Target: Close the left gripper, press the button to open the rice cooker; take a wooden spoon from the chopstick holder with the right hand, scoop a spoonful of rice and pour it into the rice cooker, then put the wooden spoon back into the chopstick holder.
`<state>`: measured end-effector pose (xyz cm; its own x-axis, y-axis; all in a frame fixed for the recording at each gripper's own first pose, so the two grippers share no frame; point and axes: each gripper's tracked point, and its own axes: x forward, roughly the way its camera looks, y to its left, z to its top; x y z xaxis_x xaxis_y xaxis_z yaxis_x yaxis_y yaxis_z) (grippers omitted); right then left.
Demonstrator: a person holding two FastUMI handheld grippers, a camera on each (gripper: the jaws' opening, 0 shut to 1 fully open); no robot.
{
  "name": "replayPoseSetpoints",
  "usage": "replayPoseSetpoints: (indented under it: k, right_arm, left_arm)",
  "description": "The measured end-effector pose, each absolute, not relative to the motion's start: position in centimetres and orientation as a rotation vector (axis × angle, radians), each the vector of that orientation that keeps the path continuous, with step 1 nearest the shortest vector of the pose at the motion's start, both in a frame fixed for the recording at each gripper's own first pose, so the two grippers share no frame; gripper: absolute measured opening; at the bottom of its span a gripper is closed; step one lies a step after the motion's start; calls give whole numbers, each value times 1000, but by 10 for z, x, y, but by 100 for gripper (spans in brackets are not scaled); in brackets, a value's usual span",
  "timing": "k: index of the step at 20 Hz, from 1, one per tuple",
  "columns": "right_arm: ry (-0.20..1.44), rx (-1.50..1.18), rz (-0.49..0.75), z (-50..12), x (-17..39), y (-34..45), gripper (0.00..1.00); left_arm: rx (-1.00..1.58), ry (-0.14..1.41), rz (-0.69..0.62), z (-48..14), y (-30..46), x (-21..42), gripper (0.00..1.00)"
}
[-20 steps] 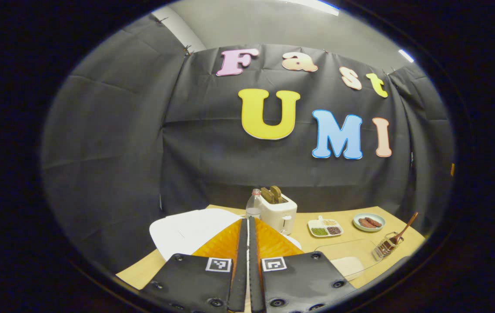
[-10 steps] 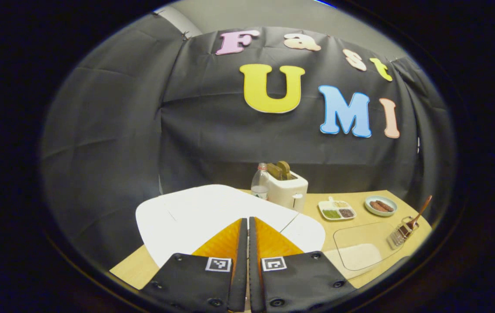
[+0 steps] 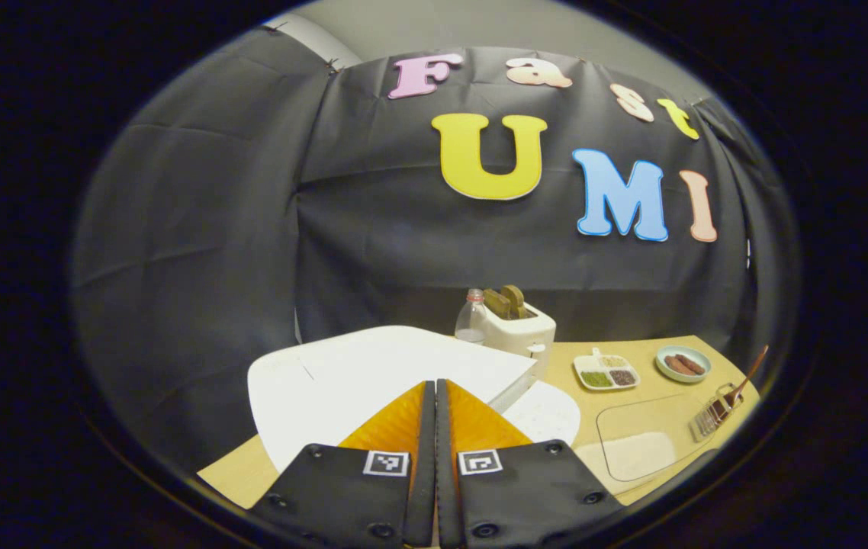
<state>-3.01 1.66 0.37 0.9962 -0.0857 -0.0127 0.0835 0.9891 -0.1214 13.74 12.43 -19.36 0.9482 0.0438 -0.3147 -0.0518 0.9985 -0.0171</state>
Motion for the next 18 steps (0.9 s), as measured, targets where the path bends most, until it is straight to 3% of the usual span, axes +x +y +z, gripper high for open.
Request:
replayPoseSetpoints:
  k: [3,11,16,17,18]
  right_arm:
    - [16,-97,-75,1,-23,11,95]
    - [-6,-60,-28,-2,-6,-2,95]
    - [-2,-51,-3,-12,9,-12,95]
    - [0,-44,-3,-15,13,-14,95]
    - [3,-37,-2,-18,16,-16,95]
  left_arm:
    - [-5,268,82,-167,130,140,14]
    - [-21,139,124,-86,124,112,10]
    - [0,56,108,-38,104,78,22]
    - [0,48,95,-32,97,73,37]
    - [0,37,83,-25,90,66,45]
